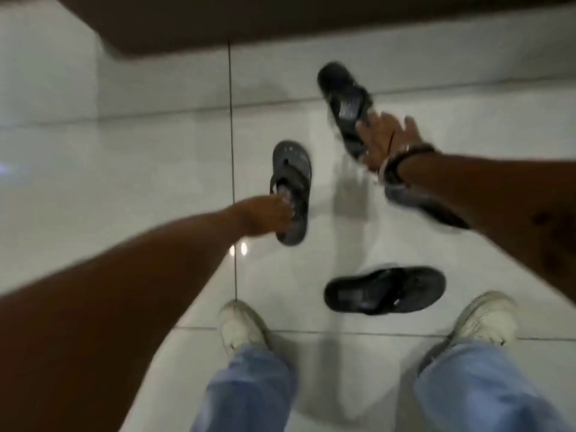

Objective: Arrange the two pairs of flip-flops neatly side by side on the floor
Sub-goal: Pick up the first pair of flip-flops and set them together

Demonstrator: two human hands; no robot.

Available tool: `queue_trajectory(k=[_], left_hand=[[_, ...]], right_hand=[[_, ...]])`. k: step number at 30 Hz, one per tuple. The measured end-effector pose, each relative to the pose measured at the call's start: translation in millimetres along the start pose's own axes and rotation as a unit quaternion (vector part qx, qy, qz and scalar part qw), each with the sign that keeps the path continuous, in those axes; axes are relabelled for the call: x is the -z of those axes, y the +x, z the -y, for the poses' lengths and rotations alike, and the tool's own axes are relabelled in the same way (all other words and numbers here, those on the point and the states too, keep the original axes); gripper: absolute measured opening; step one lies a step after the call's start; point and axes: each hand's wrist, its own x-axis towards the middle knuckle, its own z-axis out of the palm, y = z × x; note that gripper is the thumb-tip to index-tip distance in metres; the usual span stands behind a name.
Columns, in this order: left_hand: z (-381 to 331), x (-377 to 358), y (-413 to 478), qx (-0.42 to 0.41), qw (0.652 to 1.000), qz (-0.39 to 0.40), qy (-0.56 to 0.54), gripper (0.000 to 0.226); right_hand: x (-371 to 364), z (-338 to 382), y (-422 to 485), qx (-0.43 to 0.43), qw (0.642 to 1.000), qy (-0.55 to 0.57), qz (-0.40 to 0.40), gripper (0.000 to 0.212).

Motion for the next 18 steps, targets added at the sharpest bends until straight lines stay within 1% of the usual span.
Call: queue_trajectory(k=[1, 2, 3, 4, 6, 8, 11, 13, 15, 17, 18], left_hand=[[14, -23, 13, -0.03, 0.999, 0.025, -0.004, 0.02], [24, -33, 19, -0.029, 0.998, 0.055, 0.029, 0.026], [33, -41, 23, -0.014, 0.996, 0.069, 0.049, 0.028], [41, -48, 24, -0.001, 0.996, 0.051, 0.077, 0.028], [46, -72, 28, -0.032, 0.991, 0.079, 0.1, 0.03], [54, -77, 29, -0.046, 0.989, 0.095, 0.102, 0.031], [60, -81, 38, -0.041, 0.993, 0.071, 0.088, 0.027], [58, -83, 43, -0.014, 0.995, 0.068, 0.075, 0.027], [57, -89, 45, 0.021, 0.994, 0.079, 0.071, 0.033], [55, -88, 44, 0.083, 0.991, 0.091, 0.06, 0.033], [54, -85, 42, 0.117, 0.988, 0.086, 0.051, 0.03]], right_hand=[[-4, -7, 24, -0.002, 0.999, -0.036, -0.022, 0.067], [-6, -11, 41, -0.01, 0.998, -0.059, -0.025, 0.066], [-7, -12, 57, -0.022, 0.997, -0.074, -0.019, 0.066], [-8, -9, 69, -0.031, 0.997, -0.074, -0.011, 0.065], [-24, 1, 80, -0.017, 0.995, -0.094, -0.024, 0.063], [-35, 8, 86, -0.009, 0.992, -0.113, -0.05, 0.062], [-35, 14, 96, -0.04, 0.989, -0.095, -0.102, 0.056], [-35, 21, 102, -0.051, 0.983, -0.109, -0.139, 0.05], [-30, 28, 110, -0.059, 0.978, -0.106, -0.168, 0.048], [-26, 33, 111, -0.083, 0.979, -0.095, -0.163, 0.043], [-26, 33, 111, -0.093, 0.98, -0.093, -0.148, 0.041]])
